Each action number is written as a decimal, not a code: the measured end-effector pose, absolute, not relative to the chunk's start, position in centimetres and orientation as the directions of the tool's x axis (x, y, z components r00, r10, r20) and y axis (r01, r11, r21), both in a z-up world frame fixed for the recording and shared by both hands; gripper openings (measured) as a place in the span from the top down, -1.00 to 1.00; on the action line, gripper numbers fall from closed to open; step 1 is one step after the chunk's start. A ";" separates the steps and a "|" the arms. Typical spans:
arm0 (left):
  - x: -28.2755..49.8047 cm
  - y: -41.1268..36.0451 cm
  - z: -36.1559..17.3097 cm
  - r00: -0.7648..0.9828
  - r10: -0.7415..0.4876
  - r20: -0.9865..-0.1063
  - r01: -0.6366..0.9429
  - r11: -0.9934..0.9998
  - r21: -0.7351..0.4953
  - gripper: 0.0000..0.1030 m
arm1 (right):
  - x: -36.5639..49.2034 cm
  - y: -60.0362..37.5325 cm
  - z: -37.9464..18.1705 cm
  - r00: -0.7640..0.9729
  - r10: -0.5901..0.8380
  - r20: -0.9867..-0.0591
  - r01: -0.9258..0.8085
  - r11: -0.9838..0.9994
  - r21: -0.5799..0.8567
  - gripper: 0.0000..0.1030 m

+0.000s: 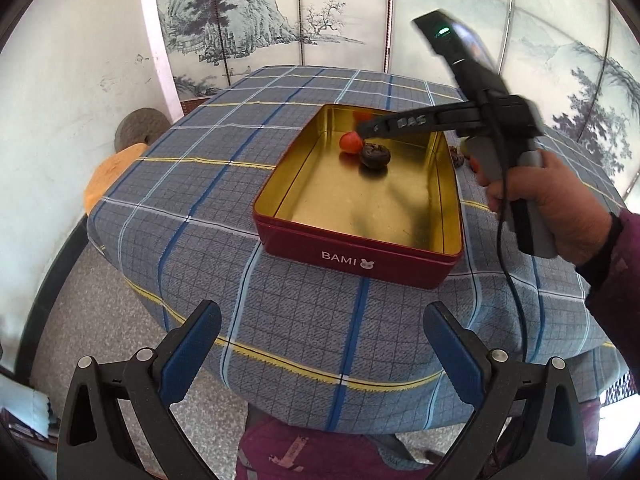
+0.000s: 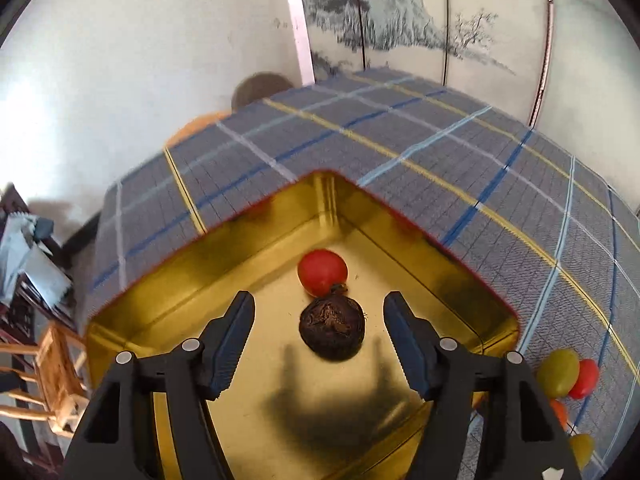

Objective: Organize fruits
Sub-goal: 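Withdraw the right tool from the tin toward the table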

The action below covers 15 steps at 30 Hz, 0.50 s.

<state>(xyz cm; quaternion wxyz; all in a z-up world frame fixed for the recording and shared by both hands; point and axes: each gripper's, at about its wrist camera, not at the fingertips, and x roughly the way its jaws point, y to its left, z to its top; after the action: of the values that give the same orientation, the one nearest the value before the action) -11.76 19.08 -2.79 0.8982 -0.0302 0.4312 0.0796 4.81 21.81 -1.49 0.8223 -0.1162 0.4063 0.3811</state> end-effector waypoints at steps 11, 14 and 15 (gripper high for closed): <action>-11.2 17.3 -2.8 0.615 0.086 -0.784 -0.103 0.994 0.029 -0.95 | -3.4 10.2 2.2 0.539 0.577 -0.613 -0.669 0.736 0.105 -0.62; -10.9 16.4 -2.6 0.622 0.058 -0.781 -0.058 0.998 0.028 -0.95 | -4.8 5.5 1.8 0.609 0.495 -0.620 -0.599 0.799 0.049 -0.62; -10.8 16.0 -2.5 0.624 0.050 -0.780 -0.042 0.999 0.031 -0.95 | -4.9 4.1 1.7 0.627 0.465 -0.625 -0.572 0.819 0.035 -0.62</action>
<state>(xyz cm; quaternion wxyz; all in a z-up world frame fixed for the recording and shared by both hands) -10.82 15.99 -2.50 0.9012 0.0047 0.4326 0.0257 -4.92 4.15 1.65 0.8981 -0.0838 0.3211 0.2887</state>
